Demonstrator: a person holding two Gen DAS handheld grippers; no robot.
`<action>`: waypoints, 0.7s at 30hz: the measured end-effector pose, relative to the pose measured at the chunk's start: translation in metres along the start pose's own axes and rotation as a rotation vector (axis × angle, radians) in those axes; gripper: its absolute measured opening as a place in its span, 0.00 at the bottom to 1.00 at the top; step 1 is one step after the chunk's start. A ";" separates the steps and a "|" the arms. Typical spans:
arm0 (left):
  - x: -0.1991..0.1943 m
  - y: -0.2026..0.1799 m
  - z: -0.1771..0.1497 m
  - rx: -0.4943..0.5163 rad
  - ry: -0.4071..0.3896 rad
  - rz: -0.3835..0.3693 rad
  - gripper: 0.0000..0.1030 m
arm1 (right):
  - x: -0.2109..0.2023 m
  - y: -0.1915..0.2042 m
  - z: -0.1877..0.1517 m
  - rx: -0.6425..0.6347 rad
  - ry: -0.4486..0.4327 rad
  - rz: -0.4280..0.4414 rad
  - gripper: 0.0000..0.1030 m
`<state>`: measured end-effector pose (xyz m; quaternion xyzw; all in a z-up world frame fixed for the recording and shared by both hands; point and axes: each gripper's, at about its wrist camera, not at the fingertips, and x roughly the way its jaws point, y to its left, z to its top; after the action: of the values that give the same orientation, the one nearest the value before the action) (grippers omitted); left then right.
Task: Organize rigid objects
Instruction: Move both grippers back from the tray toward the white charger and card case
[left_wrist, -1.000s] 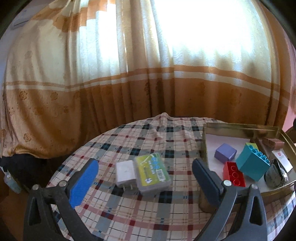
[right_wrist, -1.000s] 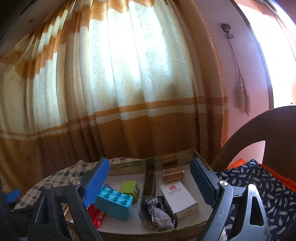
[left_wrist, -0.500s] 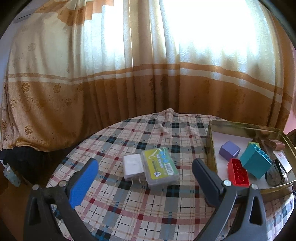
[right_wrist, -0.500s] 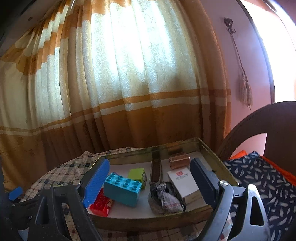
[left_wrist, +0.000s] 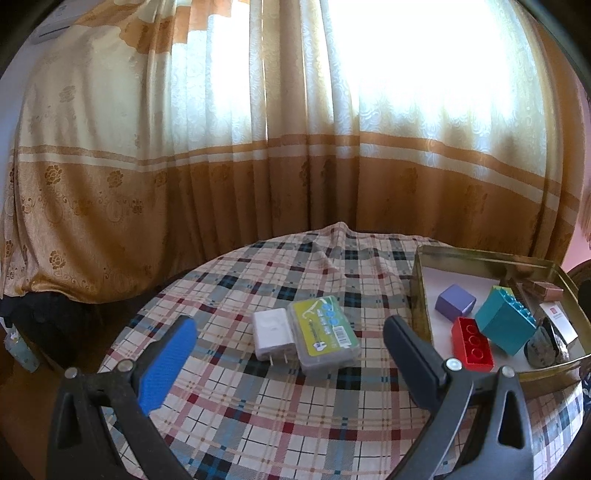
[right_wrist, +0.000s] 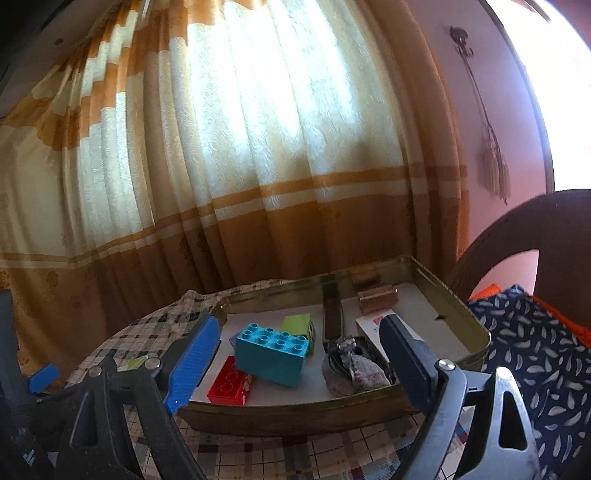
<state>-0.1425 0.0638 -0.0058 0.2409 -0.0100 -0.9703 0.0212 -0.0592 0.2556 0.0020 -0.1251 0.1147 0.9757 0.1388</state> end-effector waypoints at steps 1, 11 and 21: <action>-0.001 0.000 0.000 0.000 -0.003 -0.002 1.00 | -0.001 0.002 -0.001 -0.007 -0.003 0.003 0.88; -0.008 0.003 -0.001 -0.011 -0.014 -0.019 1.00 | -0.007 0.027 -0.008 -0.042 0.007 0.049 0.88; -0.011 0.012 -0.002 -0.025 -0.003 -0.040 1.00 | -0.009 0.036 -0.014 0.001 0.037 0.078 0.88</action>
<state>-0.1312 0.0525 -0.0015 0.2394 0.0068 -0.9709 0.0046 -0.0591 0.2163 -0.0015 -0.1382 0.1227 0.9778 0.0985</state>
